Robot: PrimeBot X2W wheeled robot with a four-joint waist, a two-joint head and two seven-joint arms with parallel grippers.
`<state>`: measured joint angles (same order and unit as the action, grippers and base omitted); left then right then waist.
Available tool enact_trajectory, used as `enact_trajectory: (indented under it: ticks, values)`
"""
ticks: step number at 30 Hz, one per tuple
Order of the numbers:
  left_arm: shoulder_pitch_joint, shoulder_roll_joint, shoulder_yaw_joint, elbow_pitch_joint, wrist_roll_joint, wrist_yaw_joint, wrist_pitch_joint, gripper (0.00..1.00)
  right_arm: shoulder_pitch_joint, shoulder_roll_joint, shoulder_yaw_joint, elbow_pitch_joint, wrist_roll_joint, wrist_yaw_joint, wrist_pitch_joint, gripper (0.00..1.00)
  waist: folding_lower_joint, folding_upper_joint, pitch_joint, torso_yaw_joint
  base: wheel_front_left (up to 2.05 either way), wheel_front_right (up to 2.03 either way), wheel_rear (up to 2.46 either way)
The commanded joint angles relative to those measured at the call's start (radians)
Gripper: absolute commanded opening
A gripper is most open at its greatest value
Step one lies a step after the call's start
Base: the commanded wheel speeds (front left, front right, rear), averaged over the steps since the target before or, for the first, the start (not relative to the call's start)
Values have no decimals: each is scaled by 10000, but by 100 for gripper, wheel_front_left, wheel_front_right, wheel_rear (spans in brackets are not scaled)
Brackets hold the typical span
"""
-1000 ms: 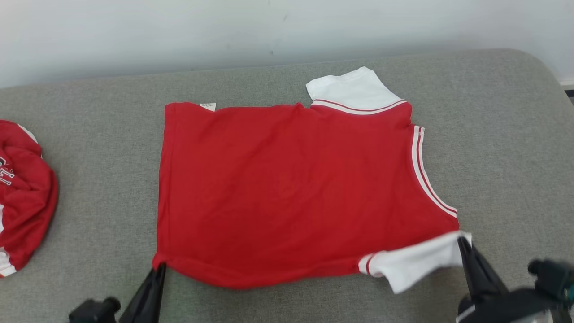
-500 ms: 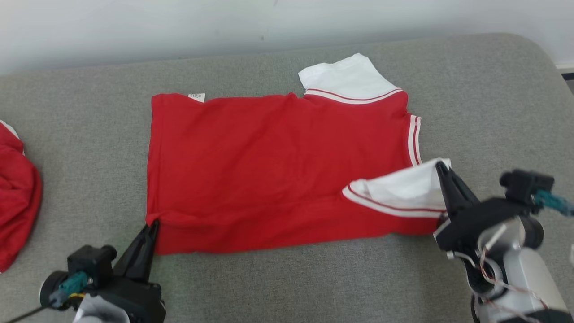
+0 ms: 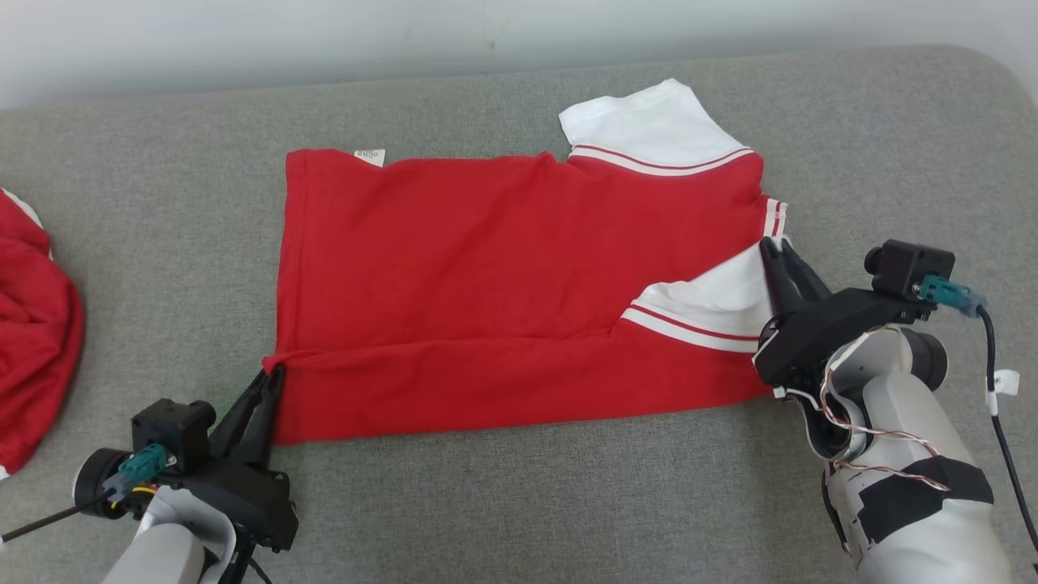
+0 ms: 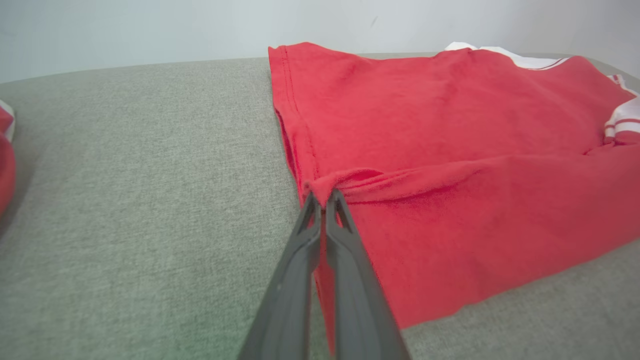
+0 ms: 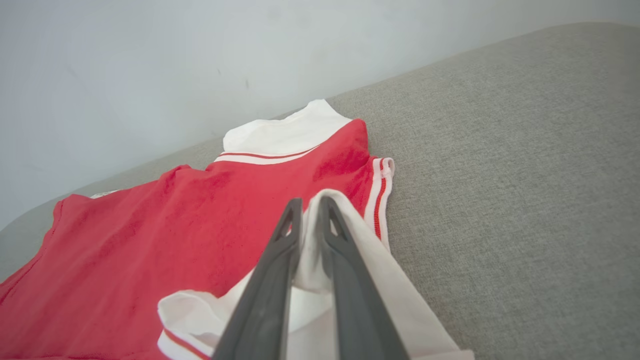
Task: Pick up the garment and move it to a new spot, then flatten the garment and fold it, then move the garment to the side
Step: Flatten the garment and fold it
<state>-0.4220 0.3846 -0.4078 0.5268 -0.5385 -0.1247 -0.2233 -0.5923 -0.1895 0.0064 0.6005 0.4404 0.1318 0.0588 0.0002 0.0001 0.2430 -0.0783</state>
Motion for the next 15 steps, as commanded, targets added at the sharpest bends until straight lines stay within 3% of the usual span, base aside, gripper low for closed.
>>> enact_trajectory:
  ticks: [1,7,15]
  values:
    - [-87,-53,-8,99,43,-61,-77,100,-10,-42,59,85,70,-24,-138,100,-2,-1,-59,9,0,0,0]
    - [263,-193,143,308,-59,-39,-358,100,406,-439,365,297,383,-24,-1036,100,-2,-1,-353,24,0,0,0]
    - [1374,-429,819,-615,161,118,-417,100,1989,-1057,670,-392,170,-24,-1748,100,-2,-1,-599,85,0,0,0]
